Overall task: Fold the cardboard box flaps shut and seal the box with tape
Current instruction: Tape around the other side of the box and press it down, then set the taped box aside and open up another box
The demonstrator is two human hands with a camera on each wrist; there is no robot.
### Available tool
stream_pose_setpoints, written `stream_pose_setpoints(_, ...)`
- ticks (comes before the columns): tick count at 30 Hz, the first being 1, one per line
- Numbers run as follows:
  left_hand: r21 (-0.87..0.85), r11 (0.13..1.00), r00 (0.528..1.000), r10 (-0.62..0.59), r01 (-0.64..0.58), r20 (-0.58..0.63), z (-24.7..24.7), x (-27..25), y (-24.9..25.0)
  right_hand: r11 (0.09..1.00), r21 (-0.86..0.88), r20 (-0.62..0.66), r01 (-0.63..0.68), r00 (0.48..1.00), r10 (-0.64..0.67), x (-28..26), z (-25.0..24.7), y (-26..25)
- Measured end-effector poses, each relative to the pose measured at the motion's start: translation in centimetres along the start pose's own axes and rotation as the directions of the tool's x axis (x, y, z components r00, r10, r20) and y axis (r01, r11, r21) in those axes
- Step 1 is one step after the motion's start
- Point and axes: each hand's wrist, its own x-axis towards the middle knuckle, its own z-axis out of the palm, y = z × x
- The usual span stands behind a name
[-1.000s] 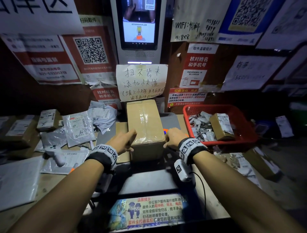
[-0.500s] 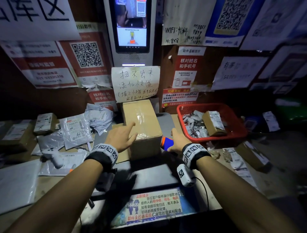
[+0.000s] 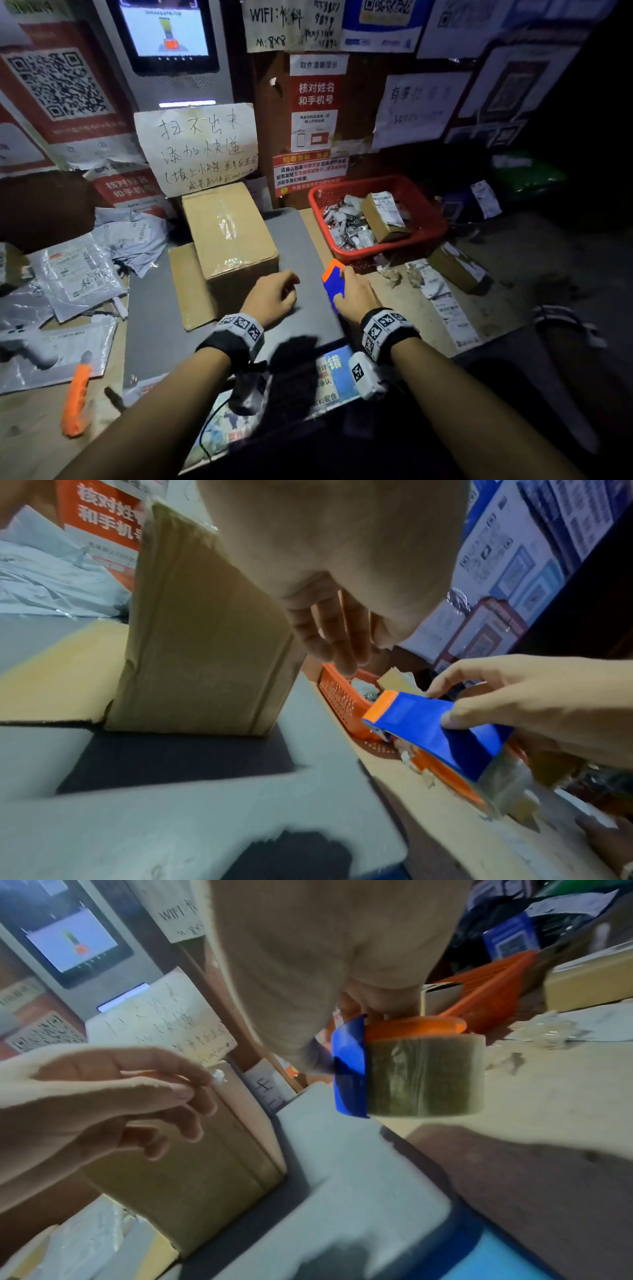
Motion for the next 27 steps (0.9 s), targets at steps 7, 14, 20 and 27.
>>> stream_pose_setpoints(7, 0.034, 0.998, 0.994, -0.062, 0.059, 0.093, 3.2, -0.3, -1.6, 0.998, -0.012, -0.080, 0.053, 0.995, -0.054, -1.6, 3.0, 2.9)
stream_pose_setpoints(14, 0.080, 0.986, 0.983, -0.153, 0.145, 0.100, 3.0, -1.8, -4.2, 0.988, 0.023, -0.026, 0.154, 0.988, -0.154, 1.0, 6.4, 0.4)
stream_pose_setpoints(20, 0.085, 0.970, 0.967, -0.236, 0.228, 0.096, 2.4, -3.0, -6.3, 0.972, -0.058, 0.102, 0.228, 0.970, -0.221, 2.6, 8.4, -1.1)
stream_pose_setpoints(27, 0.088, 0.953, 0.956, -0.292, 0.289, 0.022, 2.3, -3.5, -7.1, 0.950, -0.178, 0.202, 0.256, 0.955, -0.219, 2.8, 9.1, -1.3)
